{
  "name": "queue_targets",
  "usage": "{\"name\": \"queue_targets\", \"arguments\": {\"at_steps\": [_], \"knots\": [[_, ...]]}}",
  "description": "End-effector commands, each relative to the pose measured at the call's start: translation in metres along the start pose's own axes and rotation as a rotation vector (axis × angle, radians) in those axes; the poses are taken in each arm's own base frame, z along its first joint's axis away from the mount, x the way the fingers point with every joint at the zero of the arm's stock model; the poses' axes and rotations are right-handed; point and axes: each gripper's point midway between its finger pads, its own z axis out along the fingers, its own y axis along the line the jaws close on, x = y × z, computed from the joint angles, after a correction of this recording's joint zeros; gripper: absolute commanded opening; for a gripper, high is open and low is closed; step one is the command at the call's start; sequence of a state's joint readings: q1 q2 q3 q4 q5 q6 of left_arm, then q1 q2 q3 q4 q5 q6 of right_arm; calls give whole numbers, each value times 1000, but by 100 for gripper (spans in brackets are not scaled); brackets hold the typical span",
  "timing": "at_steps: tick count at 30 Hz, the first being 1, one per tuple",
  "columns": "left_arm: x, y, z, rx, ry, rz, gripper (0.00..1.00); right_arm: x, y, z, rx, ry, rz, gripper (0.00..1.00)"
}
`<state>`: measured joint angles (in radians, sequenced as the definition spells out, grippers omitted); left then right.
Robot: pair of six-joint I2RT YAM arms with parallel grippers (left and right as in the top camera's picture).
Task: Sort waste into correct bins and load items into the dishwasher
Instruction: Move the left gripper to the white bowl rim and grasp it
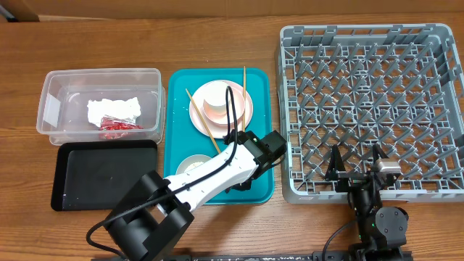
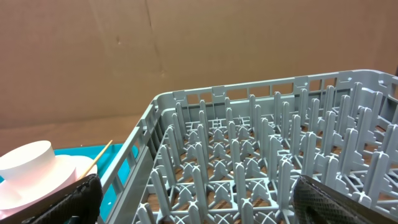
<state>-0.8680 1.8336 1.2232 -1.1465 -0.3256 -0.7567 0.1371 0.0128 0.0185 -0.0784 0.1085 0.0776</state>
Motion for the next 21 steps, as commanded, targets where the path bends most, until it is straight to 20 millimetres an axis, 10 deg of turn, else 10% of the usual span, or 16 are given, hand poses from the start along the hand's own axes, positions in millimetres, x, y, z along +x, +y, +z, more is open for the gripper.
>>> {"name": "queue_targets", "arguments": {"at_steps": [1,9,21], "knots": [[3,1,6,3,30,8,47,1,-1,0,5,-5,-6,100],[-1,8,15,96,122,34,28,1,-1,0,5,-5,-6,100],[-1,-3,16,248,193,27,26,1,-1,0,5,-5,-6,100]]}}
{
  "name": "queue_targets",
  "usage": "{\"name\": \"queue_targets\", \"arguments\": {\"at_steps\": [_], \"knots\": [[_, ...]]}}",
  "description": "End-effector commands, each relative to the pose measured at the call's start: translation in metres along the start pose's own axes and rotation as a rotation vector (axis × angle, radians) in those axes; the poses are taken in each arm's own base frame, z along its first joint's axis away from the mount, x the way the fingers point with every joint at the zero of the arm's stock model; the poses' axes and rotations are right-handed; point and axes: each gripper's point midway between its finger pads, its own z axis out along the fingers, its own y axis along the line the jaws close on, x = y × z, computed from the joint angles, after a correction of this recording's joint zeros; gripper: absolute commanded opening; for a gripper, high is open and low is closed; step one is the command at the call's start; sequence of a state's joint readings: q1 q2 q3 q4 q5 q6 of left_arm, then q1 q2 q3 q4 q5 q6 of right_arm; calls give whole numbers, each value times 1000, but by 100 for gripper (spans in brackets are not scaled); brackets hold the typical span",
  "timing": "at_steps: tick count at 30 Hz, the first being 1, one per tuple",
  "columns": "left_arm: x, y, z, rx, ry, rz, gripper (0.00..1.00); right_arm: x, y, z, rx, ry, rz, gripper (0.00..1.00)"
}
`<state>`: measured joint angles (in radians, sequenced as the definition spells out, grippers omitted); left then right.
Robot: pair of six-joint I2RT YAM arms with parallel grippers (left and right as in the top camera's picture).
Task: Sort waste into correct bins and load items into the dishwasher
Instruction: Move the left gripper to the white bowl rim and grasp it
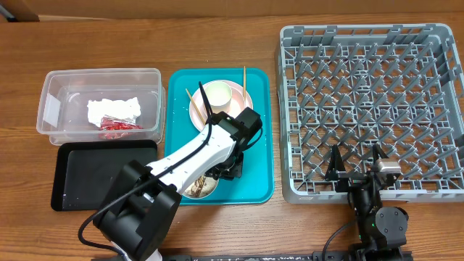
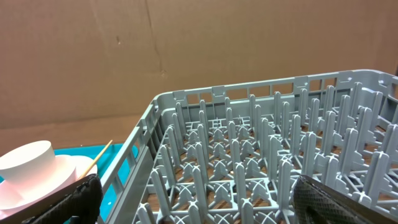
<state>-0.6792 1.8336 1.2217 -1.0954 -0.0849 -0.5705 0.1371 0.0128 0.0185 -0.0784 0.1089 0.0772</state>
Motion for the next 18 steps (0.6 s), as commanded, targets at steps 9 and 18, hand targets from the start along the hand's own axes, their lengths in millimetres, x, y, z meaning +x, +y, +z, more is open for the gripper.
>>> {"name": "queue_targets", "arguments": {"at_steps": [9,18], "knots": [[17,-7,18,24,53,5,24,1,-1,0,5,-5,-6,100],[18,-6,25,25,47,-1,4,2,-1,0,5,-5,-6,100]]}}
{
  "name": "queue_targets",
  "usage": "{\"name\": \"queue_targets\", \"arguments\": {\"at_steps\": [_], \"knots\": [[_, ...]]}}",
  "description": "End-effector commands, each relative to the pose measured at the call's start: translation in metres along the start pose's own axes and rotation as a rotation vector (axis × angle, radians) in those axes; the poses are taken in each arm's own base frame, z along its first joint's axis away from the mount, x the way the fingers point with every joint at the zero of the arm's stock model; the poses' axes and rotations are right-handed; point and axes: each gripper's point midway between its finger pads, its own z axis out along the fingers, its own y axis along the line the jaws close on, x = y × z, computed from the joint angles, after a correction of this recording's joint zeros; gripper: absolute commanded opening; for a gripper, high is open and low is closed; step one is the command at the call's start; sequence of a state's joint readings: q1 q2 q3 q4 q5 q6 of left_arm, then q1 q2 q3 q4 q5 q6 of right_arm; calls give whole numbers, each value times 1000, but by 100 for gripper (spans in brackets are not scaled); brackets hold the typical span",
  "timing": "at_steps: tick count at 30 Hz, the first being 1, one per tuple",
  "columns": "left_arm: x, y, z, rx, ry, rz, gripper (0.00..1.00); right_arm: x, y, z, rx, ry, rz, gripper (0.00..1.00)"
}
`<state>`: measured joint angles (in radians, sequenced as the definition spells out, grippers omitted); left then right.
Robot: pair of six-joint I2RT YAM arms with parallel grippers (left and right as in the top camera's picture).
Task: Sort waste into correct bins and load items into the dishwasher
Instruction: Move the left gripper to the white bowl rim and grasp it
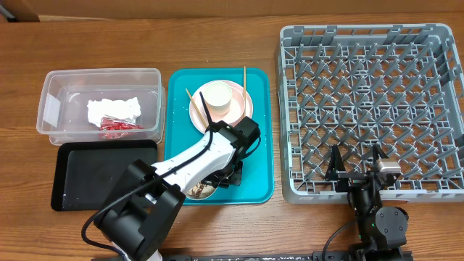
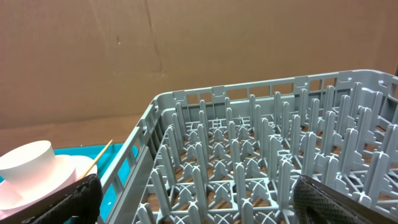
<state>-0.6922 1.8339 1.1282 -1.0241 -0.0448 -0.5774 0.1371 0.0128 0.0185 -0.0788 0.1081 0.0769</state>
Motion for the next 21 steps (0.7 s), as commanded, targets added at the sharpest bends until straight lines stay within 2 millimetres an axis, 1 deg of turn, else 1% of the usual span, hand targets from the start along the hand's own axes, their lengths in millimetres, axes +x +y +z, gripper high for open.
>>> {"name": "queue_targets", "arguments": {"at_steps": [1,6,11,13,16,21], "knots": [[0,-2,3,5,7,-7,4,1,-2,0,5,-5,-5,100],[-3,1,-2,-11,-6,-5,4,1,-2,0,5,-5,-5,100],[-6,7,-13,-46,-19,-4,4,1,-2,0,5,-5,-5,100],[-6,6,-16,-45,-19,-4,7,2,-2,0,5,-5,-5,100],[-6,6,-16,-45,-19,-4,15,1,-2,0,5,-5,-5,100],[-6,6,-16,-45,-19,-4,17,1,-2,0,5,-5,-5,100]]}}
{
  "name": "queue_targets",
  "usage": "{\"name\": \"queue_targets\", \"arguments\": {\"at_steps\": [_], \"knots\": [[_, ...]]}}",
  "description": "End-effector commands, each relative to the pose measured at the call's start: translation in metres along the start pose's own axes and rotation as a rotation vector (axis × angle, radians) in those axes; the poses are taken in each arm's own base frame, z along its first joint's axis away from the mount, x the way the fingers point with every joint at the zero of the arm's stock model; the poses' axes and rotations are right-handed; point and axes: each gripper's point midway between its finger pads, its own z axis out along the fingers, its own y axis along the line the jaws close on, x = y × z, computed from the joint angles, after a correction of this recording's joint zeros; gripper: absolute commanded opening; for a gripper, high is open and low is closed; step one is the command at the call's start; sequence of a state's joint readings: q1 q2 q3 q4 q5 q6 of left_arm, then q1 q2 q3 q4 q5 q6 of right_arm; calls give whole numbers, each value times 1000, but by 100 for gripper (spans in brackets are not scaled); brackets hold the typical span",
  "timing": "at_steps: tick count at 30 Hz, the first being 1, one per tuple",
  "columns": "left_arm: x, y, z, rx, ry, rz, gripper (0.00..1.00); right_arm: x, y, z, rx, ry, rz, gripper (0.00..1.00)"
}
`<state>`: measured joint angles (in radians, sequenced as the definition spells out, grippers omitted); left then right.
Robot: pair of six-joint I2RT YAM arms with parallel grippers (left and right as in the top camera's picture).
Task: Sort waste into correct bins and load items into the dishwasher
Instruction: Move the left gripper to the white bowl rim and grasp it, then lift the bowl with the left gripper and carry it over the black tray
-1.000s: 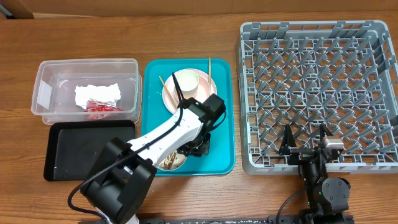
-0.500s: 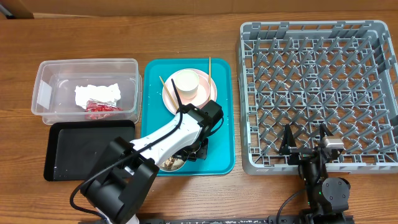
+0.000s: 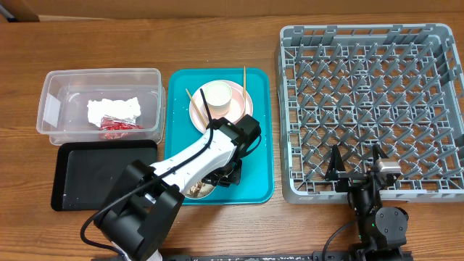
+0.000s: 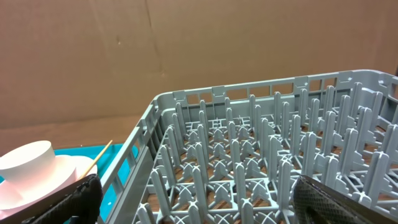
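A teal tray [image 3: 257, 181] holds a pink plate [image 3: 246, 107] with a white cup [image 3: 220, 97] on it, and chopsticks [image 3: 244, 78] lie across them. A bowl [image 3: 197, 188] sits at the tray's front left. My left gripper [image 3: 226, 174] hangs low over the tray's front, just right of the bowl; the arm hides its jaws. My right gripper [image 3: 355, 163] [image 4: 211, 208] rests open at the front edge of the grey dish rack [image 3: 366, 32], nothing between its fingers. The right wrist view also shows the cup [image 4: 26, 163] and a chopstick [image 4: 99, 155].
A clear bin [image 3: 51, 109] at the left holds white paper [image 3: 112, 109] and a red wrapper [image 3: 112, 125]. A black tray [image 3: 72, 181] lies in front of it. The dish rack [image 4: 249, 155] holds no dishes.
My left gripper was first at the teal tray's right edge, beside the rack. By 1.3 s ago it had moved left, over the tray's front by the bowl. It has stayed about there, shifting only slightly. The right arm has not moved.
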<state>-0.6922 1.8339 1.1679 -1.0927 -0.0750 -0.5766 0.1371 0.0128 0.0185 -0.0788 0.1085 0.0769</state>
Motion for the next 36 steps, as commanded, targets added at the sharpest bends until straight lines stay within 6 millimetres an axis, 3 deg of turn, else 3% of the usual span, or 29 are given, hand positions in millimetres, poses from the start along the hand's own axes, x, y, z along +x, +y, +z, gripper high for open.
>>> {"name": "queue_targets", "arguments": {"at_steps": [1,9,13,21,30,34,36], "knots": [[-7,0,-6,-5,-26,-7,17,1,-1,0,5,-5,-5,100],[-10,3,-6,-26,-46,-8,13,1,-1,0,5,-5,-5,100],[-10,2,-6,-21,-43,-8,4,1,-1,0,5,-5,-5,100],[-11,2,-12,-17,-45,-8,4,1,-1,0,5,-5,-5,100],[-17,6,-78,51,-141,20,4,1,-1,0,5,-5,-5,100],[-13,14,-92,95,-138,-10,4,1,-1,0,5,-5,-5,100],[-10,16,-100,197,-109,-10,4,1,-1,0,5,-5,-6,100]]}}
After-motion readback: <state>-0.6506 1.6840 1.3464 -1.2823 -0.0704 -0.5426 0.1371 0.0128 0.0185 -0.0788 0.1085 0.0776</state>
